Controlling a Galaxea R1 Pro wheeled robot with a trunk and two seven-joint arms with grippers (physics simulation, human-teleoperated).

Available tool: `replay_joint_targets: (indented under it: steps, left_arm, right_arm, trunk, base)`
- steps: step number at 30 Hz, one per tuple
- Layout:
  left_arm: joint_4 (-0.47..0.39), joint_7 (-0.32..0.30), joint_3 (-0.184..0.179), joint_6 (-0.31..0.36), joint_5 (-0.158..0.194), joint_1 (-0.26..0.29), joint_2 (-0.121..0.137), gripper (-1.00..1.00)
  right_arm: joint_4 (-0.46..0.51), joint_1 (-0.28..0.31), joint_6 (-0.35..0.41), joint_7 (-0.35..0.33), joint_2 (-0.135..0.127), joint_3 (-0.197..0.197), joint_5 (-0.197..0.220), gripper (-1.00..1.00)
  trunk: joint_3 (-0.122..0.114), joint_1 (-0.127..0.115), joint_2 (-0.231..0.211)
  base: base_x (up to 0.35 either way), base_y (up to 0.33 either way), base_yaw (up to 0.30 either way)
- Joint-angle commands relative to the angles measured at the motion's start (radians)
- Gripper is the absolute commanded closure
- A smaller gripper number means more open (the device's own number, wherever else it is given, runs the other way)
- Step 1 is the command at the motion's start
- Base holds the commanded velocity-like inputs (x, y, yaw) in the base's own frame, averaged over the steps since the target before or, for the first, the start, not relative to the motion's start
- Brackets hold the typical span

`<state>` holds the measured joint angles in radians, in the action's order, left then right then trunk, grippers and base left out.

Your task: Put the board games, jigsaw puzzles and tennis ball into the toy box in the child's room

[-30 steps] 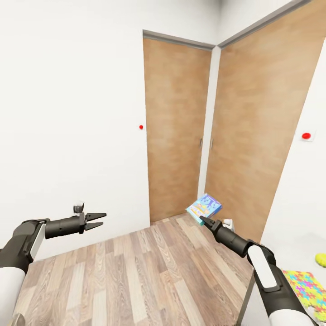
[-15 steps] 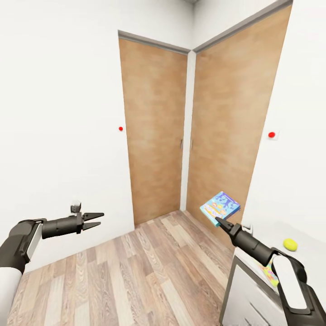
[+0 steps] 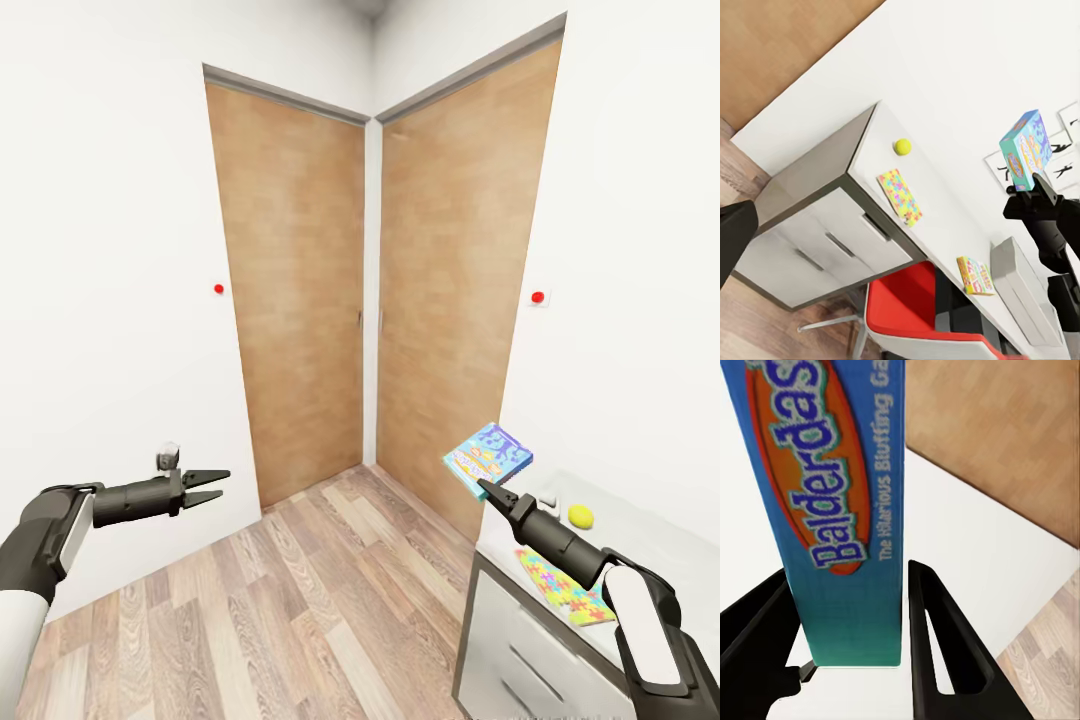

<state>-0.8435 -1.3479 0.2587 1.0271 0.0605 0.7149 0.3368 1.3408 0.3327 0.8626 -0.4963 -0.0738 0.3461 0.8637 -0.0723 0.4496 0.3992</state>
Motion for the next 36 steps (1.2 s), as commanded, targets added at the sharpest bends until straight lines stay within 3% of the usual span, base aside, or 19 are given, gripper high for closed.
replay_joint_targets:
  steps: [1, 24, 36]
  left_arm:
    - [0.0, -0.001, 0.0, 0.01, 0.002, 0.0, 0.0, -1.0]
    - [0.0, 0.0, -0.001, 0.008, 0.002, 0.0, -0.002, -1.0]
    - [0.0, 0.0, -0.002, 0.007, 0.002, 0.0, -0.004, -1.0]
  right_arm:
    - [-0.001, 0.001, 0.007, -0.004, 0.0, 0.002, 0.005, 1.0]
    - [-0.003, 0.0, 0.001, -0.004, 0.004, 0.016, 0.005, 1.0]
    - [-0.006, 0.0, 0.001, -0.007, 0.002, 0.024, 0.005, 1.0]
  trunk:
    - [0.0, 0.0, 0.001]
    - [-0.014, 0.0, 0.001]
    - [-0.012, 0.0, 0.001]
  base:
    - [0.0, 0.0, -0.278]
    - [0.0, 0.0, -0.277]
    - [0.0, 0.0, -0.185]
